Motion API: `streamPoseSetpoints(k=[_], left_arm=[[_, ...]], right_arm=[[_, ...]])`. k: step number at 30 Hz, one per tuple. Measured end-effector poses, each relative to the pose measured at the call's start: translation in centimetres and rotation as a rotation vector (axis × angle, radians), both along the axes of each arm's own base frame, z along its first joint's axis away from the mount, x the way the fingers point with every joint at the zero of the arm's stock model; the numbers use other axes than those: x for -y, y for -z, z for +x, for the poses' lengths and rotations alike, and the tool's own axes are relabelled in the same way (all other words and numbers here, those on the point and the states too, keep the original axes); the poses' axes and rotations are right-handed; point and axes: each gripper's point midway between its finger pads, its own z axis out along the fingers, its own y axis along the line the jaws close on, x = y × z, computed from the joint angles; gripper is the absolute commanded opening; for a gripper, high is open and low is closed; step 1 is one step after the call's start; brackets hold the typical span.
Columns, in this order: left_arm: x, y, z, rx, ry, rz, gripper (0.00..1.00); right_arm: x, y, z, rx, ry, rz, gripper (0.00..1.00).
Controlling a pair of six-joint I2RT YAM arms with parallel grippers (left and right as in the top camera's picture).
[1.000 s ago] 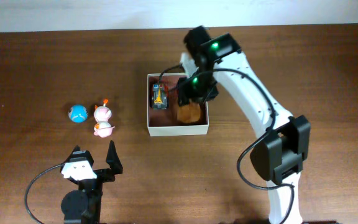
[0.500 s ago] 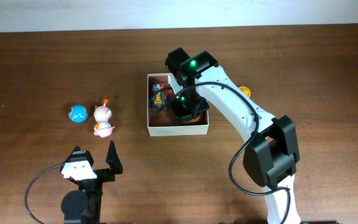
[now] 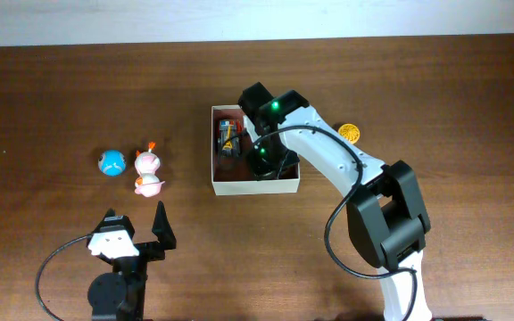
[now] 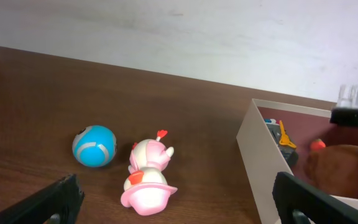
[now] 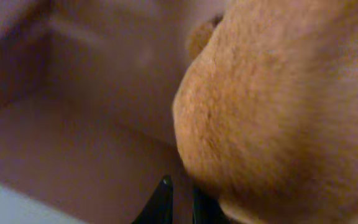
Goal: Pack container
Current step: 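Lower the bear into the box beside the truck and release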
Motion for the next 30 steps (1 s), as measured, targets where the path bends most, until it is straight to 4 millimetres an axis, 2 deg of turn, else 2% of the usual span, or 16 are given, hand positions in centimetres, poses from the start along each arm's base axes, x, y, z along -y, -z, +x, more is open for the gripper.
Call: streamPoseSetpoints(k=[4, 10, 16, 25, 28, 30], left_arm=[[0.0, 0.0, 0.0, 0.000, 0.000, 0.000, 1.00], [0.0, 0.0, 0.0, 0.000, 0.000, 0.000, 0.99], [0.0, 0.0, 0.0, 0.000, 0.000, 0.000, 0.99], [0.0, 0.0, 0.0, 0.000, 0.000, 0.000, 1.00], [0.0, 0.0, 0.0, 0.000, 0.000, 0.000, 0.99], [0.0, 0.0, 0.0, 0.000, 0.000, 0.000, 1.00]], right_arm=[[0.6, 0.6, 0.7, 0.036, 0.006, -0.033, 0.08], [0.5, 0.6, 3.0, 0.137, 0.014, -0.042, 0.08], [0.4, 0.5, 4.2, 0.193, 0.022, -0.044, 0.08], [0.7, 0.5, 3.8, 0.173, 0.019, -0.059, 0.08], [0.7, -0.2, 3.2, 0.143, 0.016, -0.056, 0.09], [0.3, -1.4, 3.3, 0.139, 0.012, -0.040, 0.13]])
